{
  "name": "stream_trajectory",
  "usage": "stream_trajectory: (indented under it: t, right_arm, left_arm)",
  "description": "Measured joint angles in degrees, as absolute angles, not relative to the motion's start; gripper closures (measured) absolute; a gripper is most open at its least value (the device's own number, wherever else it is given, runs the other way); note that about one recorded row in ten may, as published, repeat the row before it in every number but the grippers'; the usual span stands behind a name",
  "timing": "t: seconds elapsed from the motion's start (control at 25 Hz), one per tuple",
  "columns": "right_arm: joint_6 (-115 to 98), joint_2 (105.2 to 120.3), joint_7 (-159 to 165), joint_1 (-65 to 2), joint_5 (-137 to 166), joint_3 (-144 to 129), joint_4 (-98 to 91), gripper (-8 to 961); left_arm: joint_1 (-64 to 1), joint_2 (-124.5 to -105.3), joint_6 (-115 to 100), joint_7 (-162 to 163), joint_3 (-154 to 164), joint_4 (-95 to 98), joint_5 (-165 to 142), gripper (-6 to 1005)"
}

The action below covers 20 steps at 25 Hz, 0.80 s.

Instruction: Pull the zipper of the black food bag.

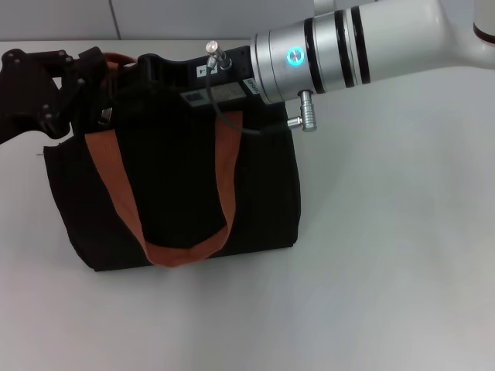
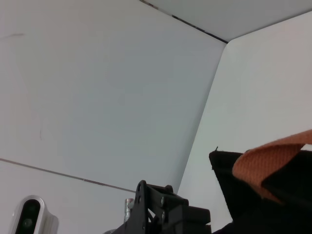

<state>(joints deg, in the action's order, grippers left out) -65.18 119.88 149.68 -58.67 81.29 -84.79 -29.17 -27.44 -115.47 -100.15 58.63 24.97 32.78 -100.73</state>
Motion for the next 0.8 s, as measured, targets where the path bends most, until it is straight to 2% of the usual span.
stream_trajectory:
  t: [0.56, 0.8]
  right_arm:
    - [-63.8, 119.88, 149.7, -58.7, 81.3, -86.9, -30.1, 697]
    - [-63.6, 119.88, 149.7, -58.5, 80.9, -86.9, -30.1, 814]
  left_arm:
    - [-27.3, -115.67, -100.5, 58.8, 24.9, 32.8, -100.7, 973]
    - [-27.2, -115.66, -101.2, 58.8, 24.8, 32.8, -100.7, 973]
